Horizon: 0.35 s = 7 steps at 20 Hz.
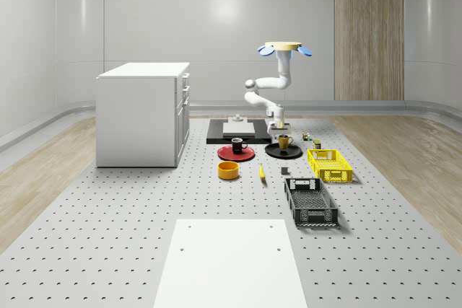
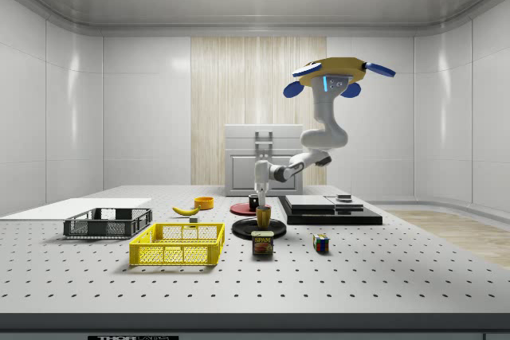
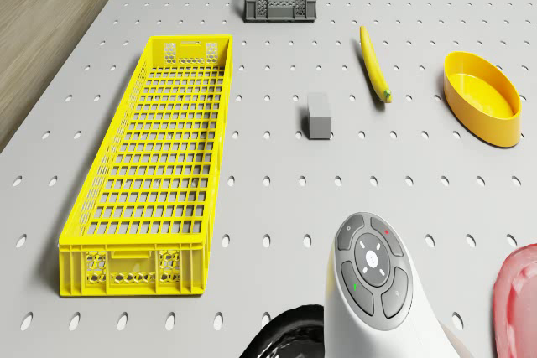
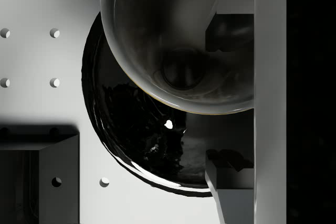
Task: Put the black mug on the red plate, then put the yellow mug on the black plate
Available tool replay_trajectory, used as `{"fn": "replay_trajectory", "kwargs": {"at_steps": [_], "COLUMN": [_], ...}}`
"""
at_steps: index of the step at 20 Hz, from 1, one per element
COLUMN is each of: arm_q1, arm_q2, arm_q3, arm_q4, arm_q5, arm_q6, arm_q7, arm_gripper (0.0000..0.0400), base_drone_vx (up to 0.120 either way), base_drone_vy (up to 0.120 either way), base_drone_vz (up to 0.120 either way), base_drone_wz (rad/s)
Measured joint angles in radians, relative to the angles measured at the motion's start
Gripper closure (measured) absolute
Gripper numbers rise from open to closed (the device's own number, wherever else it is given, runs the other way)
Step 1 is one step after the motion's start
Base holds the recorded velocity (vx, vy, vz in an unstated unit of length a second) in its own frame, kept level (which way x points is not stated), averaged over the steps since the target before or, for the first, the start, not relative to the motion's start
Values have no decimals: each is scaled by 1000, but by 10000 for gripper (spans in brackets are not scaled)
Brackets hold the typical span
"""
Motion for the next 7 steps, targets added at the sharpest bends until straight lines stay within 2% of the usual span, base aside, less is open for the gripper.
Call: {"fn": "replay_trajectory", "kwargs": {"at_steps": [3,7], "arm_q1": [6,16], "arm_q2": [-5,-13], "arm_q3": [20,48], "arm_q4": [-15,-35], "arm_q5": [18,43], "arm_q6": [-13,-29], "arm_q7": [0,0], "arm_gripper": [43,19], "base_drone_vx": [0,0], "base_drone_vy": [0,0], "base_drone_vz": [0,0], "base_drone_wz": [0,0]}}
